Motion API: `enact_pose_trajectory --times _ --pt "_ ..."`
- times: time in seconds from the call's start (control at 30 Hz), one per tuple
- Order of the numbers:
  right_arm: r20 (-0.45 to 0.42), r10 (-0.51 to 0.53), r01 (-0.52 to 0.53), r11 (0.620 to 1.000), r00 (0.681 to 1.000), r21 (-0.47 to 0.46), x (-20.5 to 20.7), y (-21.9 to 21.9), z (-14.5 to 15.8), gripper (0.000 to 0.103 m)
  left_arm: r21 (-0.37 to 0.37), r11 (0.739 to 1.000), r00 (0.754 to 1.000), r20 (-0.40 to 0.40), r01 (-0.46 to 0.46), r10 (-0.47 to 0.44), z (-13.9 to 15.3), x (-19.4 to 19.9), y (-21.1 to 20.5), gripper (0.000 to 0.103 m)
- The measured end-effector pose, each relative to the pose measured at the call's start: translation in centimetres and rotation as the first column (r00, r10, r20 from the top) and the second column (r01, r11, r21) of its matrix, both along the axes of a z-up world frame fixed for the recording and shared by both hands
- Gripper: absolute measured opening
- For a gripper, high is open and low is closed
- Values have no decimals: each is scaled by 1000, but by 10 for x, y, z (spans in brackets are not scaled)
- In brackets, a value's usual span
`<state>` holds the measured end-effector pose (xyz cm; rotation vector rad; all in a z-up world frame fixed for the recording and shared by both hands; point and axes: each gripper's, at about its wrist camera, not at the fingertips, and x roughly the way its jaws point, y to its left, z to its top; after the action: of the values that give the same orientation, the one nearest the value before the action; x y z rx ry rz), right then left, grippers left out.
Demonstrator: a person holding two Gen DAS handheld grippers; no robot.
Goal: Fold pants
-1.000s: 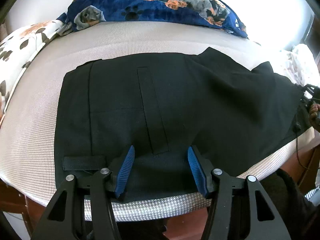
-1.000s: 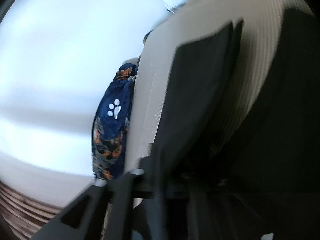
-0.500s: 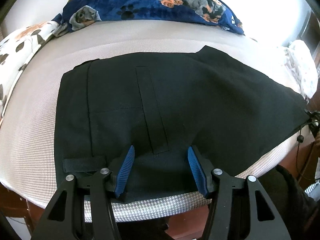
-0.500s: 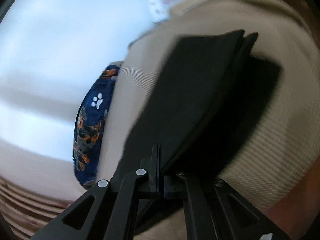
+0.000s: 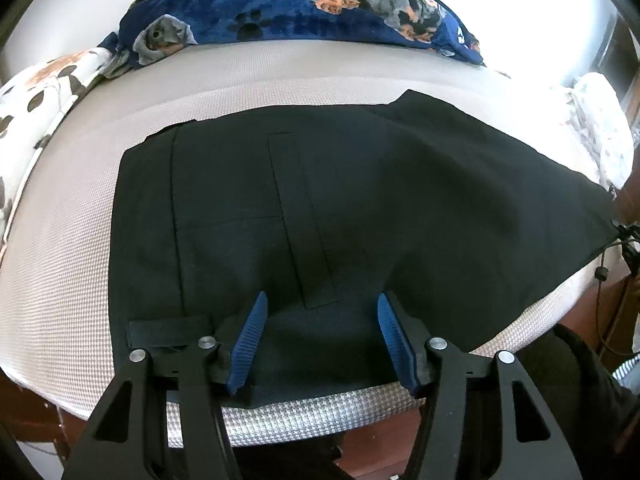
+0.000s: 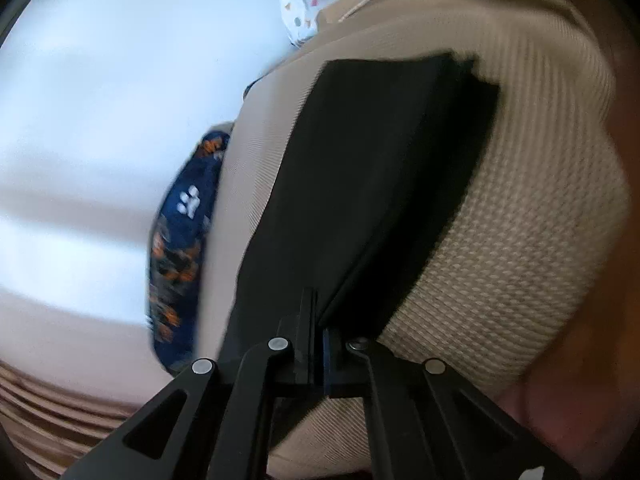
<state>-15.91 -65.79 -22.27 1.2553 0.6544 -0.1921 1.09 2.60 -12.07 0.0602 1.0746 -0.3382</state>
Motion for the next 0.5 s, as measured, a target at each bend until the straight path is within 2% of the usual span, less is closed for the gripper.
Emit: enact_pose_trajectory --times 0.07,0.27,0.4,0.5 --pt "-19 21 -21 1000 1000 -18 -2 -1 0 1 -1 1000 1000 6 7 -7 0 0 1 59" --pt "29 6 -7 1000 1000 29 0 -10 -10 2 5 1000 1000 19 13 -13 -1 -2 1 60" --pt "66 -50 43 994 997 100 -14 -21 -20 4 4 1000 1000 21 13 -13 -1 -2 0 60" --pt "77 -107 98 990 991 104 -28 -33 -22 5 8 1000 1000 24 18 -18 -1 -2 -1 62"
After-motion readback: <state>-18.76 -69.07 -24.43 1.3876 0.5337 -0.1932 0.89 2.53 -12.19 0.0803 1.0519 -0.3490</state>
